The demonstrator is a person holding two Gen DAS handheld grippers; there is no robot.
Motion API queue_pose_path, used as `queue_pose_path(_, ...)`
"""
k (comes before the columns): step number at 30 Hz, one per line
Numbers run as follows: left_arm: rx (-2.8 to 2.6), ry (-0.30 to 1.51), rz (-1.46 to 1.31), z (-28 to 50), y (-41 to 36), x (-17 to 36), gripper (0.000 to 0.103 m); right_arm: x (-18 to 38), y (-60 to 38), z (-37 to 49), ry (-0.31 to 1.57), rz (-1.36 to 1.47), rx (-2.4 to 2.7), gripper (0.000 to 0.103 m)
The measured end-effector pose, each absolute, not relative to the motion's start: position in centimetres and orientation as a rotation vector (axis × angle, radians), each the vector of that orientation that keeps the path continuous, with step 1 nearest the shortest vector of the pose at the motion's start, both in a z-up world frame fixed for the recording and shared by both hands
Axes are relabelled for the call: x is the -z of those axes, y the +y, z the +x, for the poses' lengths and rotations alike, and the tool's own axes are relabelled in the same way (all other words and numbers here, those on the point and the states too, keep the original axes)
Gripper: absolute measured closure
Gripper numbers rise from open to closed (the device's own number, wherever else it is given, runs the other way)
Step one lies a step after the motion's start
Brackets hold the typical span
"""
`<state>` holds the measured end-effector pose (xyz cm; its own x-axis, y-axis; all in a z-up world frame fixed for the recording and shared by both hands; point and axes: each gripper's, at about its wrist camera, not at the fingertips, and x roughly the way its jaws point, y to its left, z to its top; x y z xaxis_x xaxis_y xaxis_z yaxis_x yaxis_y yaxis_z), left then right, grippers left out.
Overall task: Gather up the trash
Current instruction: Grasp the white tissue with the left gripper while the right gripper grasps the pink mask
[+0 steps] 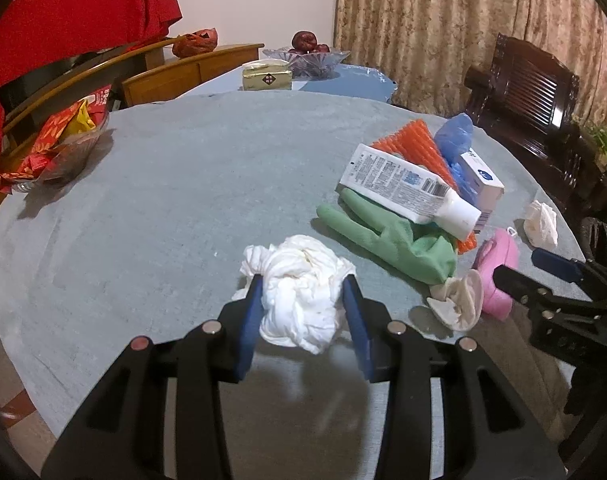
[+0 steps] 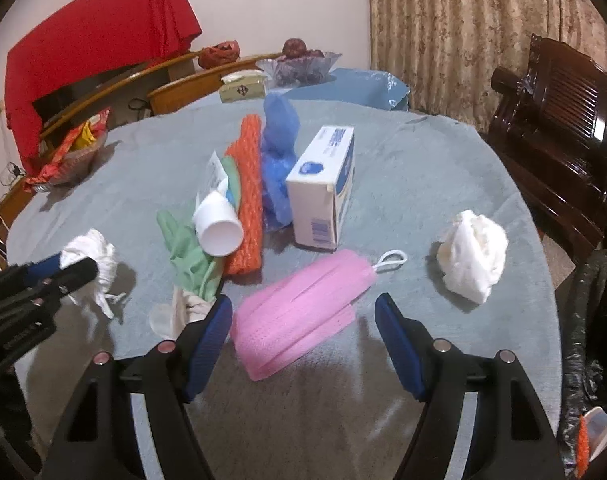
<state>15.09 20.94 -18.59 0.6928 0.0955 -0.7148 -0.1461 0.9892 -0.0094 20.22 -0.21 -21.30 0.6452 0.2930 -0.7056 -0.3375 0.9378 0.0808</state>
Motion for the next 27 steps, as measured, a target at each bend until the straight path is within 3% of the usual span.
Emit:
queue_pose_path(3, -0.134, 0.795, -0.065, 15.1, 21.0, 18.6, 0.065, 22.3, 0.1, 20.5, 0.829, -0.064, -0.363, 0.031)
queue_pose_path(8, -0.131, 0.796, -0.067, 15.1, 21.2, 18.6, 0.065, 22.7, 0.3, 20.6, 0.864, -0.051, -0.403, 0.055)
queue_pose_path(10, -0.131, 0.796, -0.067, 15.1, 21.2, 18.6, 0.065, 22.6, 0.3, 20.4, 0.864, -0.045, -0.416, 0.070)
queue_pose_path(15, -0.121, 0.791, -0.058, 14.9, 20.5, 18.4, 0.065, 22.4, 0.1, 20.1, 0.871, -0.030, -0.457, 0.089)
queue_pose_path(27, -0.088, 0.768, -0.054, 14.7, 18.0, 16.9, 0.065, 20.2, -1.5, 19.1, 0.838, -0.012, -0.485, 0.093)
